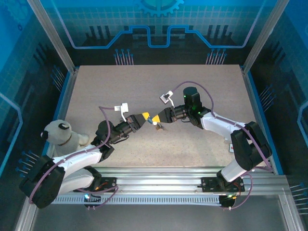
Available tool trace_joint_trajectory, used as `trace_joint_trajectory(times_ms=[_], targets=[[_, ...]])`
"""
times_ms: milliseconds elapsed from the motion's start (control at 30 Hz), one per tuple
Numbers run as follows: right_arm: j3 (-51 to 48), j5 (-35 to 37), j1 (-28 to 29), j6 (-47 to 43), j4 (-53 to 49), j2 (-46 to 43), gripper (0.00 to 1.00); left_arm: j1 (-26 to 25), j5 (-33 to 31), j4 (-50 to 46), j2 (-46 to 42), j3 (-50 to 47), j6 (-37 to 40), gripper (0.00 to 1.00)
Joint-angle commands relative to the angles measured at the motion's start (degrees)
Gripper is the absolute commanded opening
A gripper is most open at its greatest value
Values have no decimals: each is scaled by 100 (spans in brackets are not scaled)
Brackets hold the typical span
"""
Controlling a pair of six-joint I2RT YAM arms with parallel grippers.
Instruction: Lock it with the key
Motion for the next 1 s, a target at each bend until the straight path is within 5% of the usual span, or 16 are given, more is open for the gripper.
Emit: trace_joint_trajectory(times_ms=[0, 967], targets=[[361, 804, -100, 81, 519, 31, 0, -359, 900, -328, 96, -59, -13, 0], [490, 965, -86, 142, 458, 119, 0, -440, 921, -278, 230, 18, -21, 0]])
